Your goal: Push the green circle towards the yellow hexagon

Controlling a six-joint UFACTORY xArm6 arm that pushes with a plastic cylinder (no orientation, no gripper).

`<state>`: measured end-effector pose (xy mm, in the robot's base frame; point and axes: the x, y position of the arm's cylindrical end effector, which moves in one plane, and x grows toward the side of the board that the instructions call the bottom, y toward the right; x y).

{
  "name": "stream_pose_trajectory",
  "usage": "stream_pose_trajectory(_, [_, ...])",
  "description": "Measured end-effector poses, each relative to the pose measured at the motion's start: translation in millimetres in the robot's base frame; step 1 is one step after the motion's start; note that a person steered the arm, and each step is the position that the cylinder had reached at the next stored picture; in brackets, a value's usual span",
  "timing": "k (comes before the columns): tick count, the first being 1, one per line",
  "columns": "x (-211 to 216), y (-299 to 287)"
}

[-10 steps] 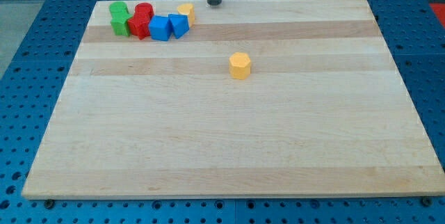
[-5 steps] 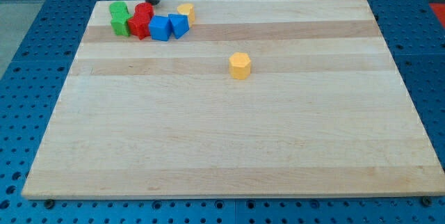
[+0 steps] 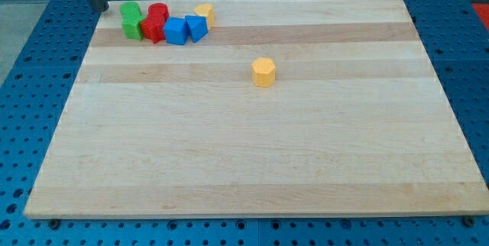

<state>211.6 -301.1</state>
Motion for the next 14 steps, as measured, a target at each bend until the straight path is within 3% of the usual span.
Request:
stream_pose_trajectory(4, [31.3,69.1])
stream_pose_trajectory(9, [6.0,91.7])
stream_pose_trajectory(14, [44.4,150.7])
